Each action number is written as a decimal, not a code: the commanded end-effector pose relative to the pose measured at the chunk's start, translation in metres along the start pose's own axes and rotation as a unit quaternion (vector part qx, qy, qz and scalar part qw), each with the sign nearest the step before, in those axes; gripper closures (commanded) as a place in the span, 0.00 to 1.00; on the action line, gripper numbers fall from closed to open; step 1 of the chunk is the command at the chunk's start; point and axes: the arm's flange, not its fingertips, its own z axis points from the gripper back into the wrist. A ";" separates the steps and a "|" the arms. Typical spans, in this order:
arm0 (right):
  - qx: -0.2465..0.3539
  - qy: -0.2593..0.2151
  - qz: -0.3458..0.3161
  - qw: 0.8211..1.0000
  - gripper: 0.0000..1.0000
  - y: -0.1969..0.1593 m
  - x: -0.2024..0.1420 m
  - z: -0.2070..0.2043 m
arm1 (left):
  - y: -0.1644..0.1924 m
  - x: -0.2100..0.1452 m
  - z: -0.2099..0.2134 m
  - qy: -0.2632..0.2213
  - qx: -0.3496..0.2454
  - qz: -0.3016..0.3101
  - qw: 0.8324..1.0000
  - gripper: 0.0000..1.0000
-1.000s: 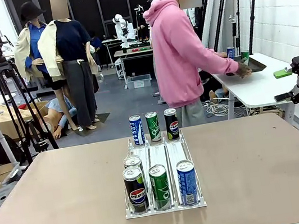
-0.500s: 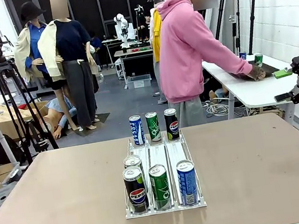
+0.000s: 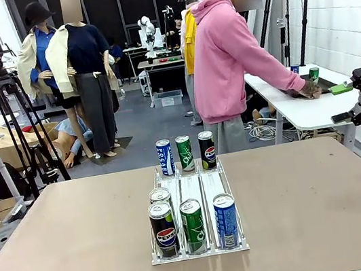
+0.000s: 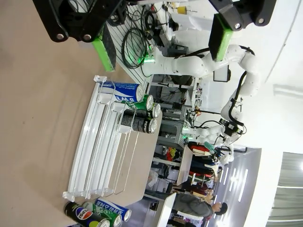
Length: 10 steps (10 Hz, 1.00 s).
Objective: Retrieve and hand over the desired beverage to the person.
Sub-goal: Place the picked can on the Handle tray extended by the person.
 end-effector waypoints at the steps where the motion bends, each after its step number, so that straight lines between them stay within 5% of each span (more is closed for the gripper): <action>1: -0.001 -0.004 0.001 1.000 0.00 -0.001 0.000 -0.002 | -0.007 -0.024 0.000 -0.029 0.012 -0.018 0.999 0.00; 10: -0.001 -0.004 0.001 1.000 0.00 -0.001 0.000 -0.002 | 0.060 0.040 -0.020 0.034 -0.022 0.076 0.996 0.00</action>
